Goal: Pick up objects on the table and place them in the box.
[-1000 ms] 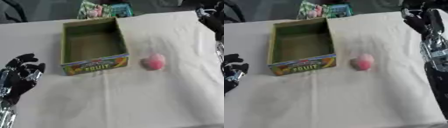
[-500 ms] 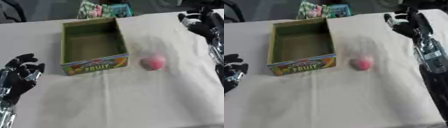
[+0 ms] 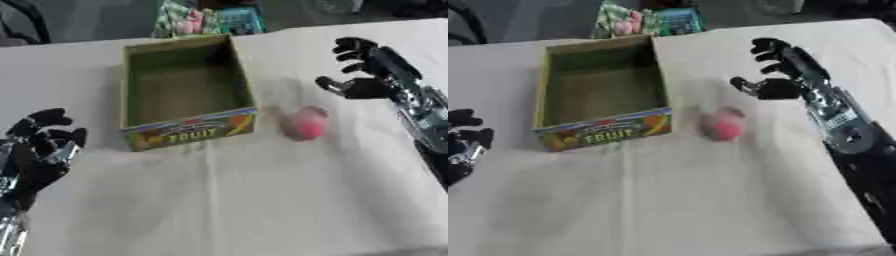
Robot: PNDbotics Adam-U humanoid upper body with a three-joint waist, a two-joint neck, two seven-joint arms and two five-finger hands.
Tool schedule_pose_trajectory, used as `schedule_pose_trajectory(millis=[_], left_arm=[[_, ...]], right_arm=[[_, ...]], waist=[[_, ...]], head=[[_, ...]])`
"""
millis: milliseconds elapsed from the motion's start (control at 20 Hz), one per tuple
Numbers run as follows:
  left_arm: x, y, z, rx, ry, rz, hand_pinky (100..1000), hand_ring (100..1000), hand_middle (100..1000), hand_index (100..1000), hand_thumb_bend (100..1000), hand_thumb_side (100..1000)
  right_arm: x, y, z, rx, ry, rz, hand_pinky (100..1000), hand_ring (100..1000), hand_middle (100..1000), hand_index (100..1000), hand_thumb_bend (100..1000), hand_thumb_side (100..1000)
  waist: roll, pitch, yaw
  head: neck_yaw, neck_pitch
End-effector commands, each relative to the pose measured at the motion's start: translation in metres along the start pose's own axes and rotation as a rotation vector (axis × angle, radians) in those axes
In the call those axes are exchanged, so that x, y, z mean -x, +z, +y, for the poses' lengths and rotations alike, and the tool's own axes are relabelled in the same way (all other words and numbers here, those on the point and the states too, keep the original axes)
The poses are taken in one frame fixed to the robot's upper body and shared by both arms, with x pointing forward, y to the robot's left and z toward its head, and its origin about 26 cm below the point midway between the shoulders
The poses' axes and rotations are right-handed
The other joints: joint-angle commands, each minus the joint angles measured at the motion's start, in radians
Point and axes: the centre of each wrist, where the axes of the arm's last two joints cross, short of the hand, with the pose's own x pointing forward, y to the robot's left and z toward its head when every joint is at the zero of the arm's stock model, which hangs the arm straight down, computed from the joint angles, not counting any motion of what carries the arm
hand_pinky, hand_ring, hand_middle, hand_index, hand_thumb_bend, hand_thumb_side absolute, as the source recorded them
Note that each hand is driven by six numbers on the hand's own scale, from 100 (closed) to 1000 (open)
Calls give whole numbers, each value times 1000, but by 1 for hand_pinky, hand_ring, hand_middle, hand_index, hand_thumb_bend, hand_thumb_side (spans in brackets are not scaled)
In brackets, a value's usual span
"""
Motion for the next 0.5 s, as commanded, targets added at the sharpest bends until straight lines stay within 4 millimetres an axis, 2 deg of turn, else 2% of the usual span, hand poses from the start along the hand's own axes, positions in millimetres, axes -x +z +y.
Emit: schedule_pose_trajectory(millis=[50, 300, 350, 400, 500], left_arm=[[-10, -4, 2, 9, -16, -35, 587, 573, 622, 747, 374, 100], [-10, -4, 3, 9, -17, -35, 587, 573, 622, 747, 374, 100], [-10, -4, 3, 9, -17, -35, 587, 573, 621, 747, 373, 100], [-10, -4, 3, 8, -17, -35, 586, 573, 621, 747, 374, 100], [-10, -4, 3, 9, -18, -35, 586, 574, 622, 747, 374, 100]], right_arm=[[3, 0, -13, -57, 100, 17, 770, 858, 810, 914, 471, 211], [9, -1, -8, -159, 171, 27, 778, 861, 799, 893, 433, 199], [9, -1, -9, -175, 179, 26, 779, 862, 793, 888, 459, 189], [9, -1, -10, -193, 185, 24, 781, 863, 789, 880, 422, 197], [9, -1, -11, -230, 199, 20, 784, 863, 783, 875, 409, 202]], waist=[[-4, -17, 2], [-6, -17, 3], [-6, -17, 3], [-7, -17, 3], [-9, -17, 3]], head=[[-3, 7], [-2, 7], [-2, 8], [-2, 8], [-1, 9]])
